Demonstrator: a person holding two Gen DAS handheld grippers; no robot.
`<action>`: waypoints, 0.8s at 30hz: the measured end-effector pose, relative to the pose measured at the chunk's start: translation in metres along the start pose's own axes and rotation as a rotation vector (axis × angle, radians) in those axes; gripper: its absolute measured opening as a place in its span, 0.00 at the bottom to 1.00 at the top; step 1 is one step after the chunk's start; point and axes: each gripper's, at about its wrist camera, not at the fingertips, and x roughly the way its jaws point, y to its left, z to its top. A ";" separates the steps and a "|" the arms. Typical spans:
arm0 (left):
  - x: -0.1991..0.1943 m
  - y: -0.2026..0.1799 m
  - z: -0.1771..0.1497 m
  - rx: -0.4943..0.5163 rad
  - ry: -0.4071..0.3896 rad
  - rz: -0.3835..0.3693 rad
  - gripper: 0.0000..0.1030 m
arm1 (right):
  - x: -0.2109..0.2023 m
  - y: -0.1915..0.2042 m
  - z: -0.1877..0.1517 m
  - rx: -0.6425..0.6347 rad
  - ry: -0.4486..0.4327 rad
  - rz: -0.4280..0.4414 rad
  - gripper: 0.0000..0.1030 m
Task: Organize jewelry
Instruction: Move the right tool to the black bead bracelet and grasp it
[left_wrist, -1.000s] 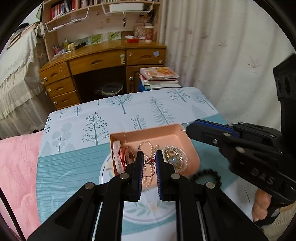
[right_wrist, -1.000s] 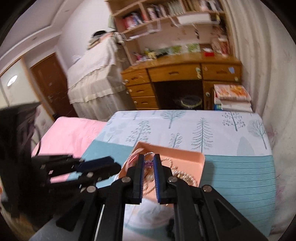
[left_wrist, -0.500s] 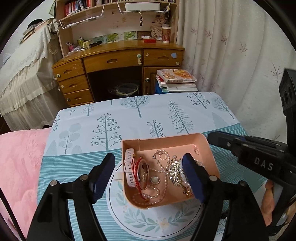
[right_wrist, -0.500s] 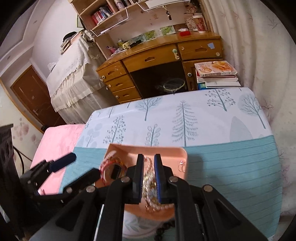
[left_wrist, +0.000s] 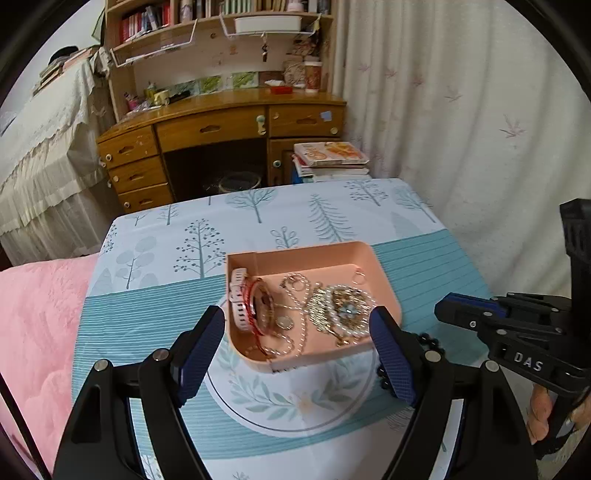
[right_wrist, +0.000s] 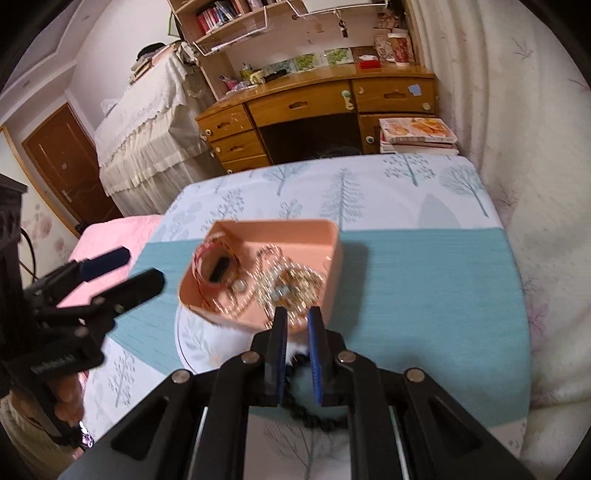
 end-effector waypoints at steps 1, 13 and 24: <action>-0.003 -0.003 -0.003 0.006 -0.005 -0.002 0.77 | -0.002 -0.003 -0.004 0.002 0.005 -0.013 0.11; -0.020 -0.019 -0.046 -0.001 -0.074 0.077 0.89 | 0.012 -0.031 -0.039 0.072 0.095 -0.071 0.11; 0.009 -0.004 -0.082 -0.087 -0.026 0.172 0.89 | 0.038 -0.036 -0.059 0.093 0.134 -0.118 0.11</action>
